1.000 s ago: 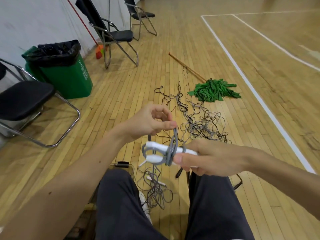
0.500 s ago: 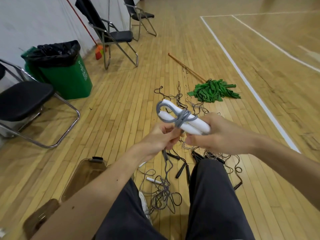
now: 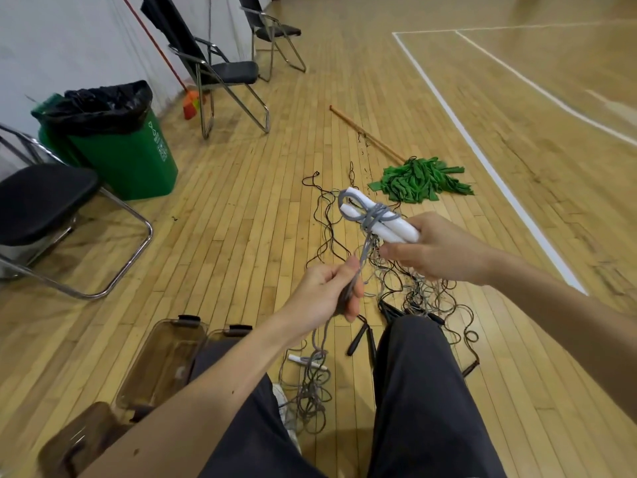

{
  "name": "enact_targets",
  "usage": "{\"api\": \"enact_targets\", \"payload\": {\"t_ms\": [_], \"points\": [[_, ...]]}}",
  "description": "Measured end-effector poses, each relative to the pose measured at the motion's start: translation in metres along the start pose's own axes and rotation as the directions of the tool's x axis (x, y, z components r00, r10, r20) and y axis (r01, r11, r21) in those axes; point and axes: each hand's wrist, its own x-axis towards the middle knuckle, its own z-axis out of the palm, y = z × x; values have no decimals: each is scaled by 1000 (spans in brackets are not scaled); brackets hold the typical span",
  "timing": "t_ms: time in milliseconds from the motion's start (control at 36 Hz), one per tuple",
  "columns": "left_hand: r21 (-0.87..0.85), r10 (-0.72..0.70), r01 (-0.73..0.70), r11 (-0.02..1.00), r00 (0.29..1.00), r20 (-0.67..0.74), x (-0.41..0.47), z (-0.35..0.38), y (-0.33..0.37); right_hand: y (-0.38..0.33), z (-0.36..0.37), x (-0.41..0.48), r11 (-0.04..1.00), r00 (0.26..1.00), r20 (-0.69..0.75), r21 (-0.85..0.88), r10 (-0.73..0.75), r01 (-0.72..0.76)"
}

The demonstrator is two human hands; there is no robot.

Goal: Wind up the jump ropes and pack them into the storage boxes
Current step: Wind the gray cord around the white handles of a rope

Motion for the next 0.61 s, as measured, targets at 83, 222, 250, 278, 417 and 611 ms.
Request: {"api": "enact_targets", "payload": {"t_ms": [83,222,250,278,417,611], "points": [[19,-9,9,1000,1000,23,-5,5,2,5,0,5,998,999,-47,-66,11,-14],[140,-62,51,989,995,72,-8,8,4,11,1,12,985,993,-121,-172,4,-25],[162,-88,72,984,992,89,-8,8,4,12,2,13,981,990,-139,-192,4,-31],[179,-112,91,980,988,106,-8,7,4,14,2,14,977,988,-154,-212,4,-37],[284,-214,167,944,966,143,-10,4,6,27,8,22,963,980,-198,-263,-2,-52],[691,-81,69,720,997,-15,-18,6,12,53,12,35,941,967,-229,-289,112,-178]]}}
